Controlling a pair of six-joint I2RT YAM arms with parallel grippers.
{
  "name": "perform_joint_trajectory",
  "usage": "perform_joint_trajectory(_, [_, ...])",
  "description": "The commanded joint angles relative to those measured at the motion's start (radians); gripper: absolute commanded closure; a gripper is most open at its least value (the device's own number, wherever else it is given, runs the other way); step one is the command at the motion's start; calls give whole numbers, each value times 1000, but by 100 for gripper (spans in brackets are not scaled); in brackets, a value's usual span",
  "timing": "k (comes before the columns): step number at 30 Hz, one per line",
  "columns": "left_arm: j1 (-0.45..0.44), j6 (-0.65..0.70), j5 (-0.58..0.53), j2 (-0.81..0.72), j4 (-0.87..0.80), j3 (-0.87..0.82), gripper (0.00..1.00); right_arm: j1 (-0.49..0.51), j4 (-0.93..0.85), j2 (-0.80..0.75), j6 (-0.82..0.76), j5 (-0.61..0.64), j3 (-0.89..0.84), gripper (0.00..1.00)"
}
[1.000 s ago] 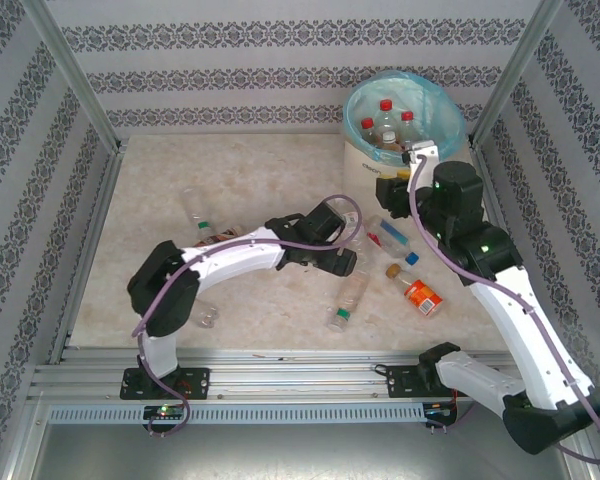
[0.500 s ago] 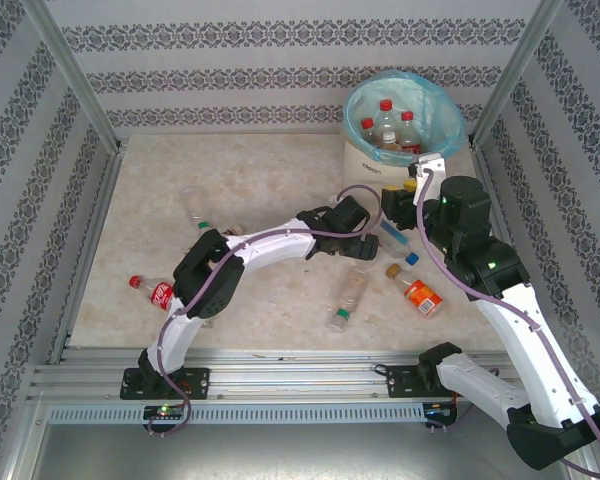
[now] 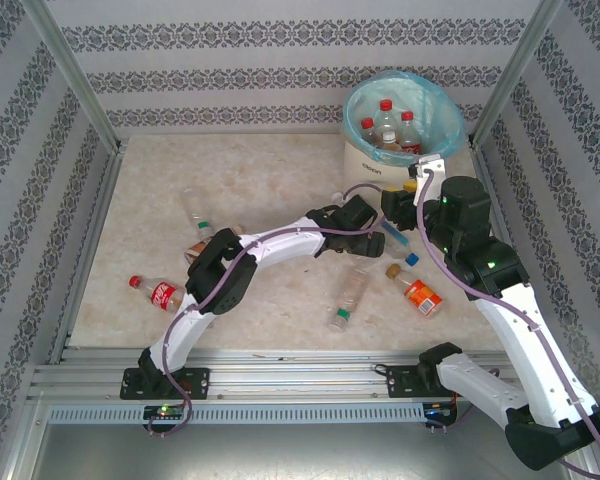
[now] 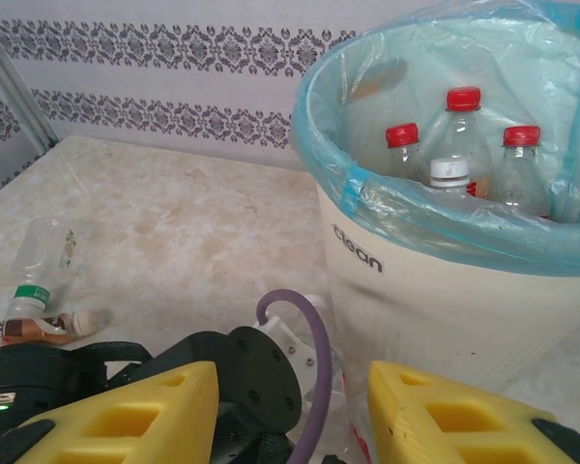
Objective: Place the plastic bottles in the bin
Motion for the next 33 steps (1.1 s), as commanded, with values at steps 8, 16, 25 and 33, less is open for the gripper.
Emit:
perform_joint_trajectory(8, [17,-7,-50,-17,-51,-32,0,-12,28,20,21,-32,12,54])
perform_joint_trajectory(16, [85,-16,-77,-154,33,-275,2,-1,42,41,54,-37,24,54])
perform_joint_trajectory(25, [164,24,-20,-283,189,-450,20,37,62,69,70,-12,40,54])
perform_joint_trajectory(33, [181,104,22,-324,206,-469,30,78,65,88,74,26,71,54])
